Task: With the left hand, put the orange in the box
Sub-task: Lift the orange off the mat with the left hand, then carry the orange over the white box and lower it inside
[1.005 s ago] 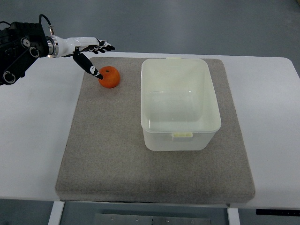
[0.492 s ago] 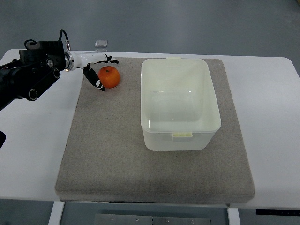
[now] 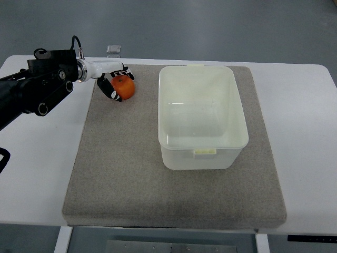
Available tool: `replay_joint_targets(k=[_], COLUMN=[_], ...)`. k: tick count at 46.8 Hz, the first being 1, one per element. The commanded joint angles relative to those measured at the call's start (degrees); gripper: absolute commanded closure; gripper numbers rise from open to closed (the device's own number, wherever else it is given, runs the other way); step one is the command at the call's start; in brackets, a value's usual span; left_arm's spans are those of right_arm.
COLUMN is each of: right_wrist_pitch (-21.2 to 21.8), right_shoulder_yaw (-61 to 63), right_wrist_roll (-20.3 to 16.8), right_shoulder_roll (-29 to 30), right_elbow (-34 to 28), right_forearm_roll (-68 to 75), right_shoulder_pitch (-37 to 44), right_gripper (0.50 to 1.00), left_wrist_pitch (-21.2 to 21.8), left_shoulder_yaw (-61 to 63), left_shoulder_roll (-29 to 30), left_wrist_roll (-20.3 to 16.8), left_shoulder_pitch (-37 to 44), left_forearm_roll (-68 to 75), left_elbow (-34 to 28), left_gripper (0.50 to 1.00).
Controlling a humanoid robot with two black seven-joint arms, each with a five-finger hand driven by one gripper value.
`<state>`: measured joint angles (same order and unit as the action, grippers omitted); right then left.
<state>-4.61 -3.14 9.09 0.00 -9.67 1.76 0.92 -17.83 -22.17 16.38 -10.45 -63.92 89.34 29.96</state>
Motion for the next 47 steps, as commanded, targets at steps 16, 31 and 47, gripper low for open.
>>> replay_joint_targets(k=[16,31,47], right_wrist_pitch=[-0.05,-0.05,-0.05], right_shoulder_yaw=[-0.03,-0.03,-0.03], right_wrist_roll=[-0.04,0.05,0.05], right_shoulder_roll=[0.0,0.0,0.0], right_elbow=[0.0,0.0,0.0], right_forearm_roll=[0.0,0.0,0.0], right_shoulder_pitch=[0.05,0.05,0.05], right_gripper=[0.574,0.574,0.574], left_wrist_pitch=[-1.06,-7.47,-10.64], left_shoulder_yaw=[0.2,-0.59,-1.03], left_shoulder_roll=[2.16,7.17,13.59], left_wrist_roll=[-0.09,-0.44,-0.18], left_shoulder_pitch=[-2.53,-8.59,-12.28], left_forearm_roll=[-0.31,-4.26,-8.31], left_elbow=[3.43,6.42,23.28], left_gripper=[1.0,1.0,1.0])
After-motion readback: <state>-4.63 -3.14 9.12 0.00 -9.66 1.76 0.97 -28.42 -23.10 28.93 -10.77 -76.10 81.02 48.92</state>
